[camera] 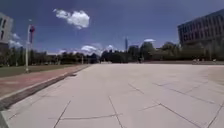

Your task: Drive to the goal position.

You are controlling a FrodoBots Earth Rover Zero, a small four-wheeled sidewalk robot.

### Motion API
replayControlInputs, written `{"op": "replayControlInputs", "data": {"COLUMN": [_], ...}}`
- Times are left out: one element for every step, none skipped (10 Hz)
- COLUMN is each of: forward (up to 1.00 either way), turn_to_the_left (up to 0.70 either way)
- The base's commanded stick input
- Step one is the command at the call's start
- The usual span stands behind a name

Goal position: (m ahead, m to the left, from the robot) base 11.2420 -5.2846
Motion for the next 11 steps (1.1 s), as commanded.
{"op": "replayControlInputs", "data": {"forward": [0.5,0.5,0.5,0.5,0.5,0.5,0.5,0.5,0.5,0.5,0.5], "turn_to_the_left": [0.0,0.0,0.0,0.0,0.0,0.0,0.0,0.0,0.0,0.0,0.0]}}
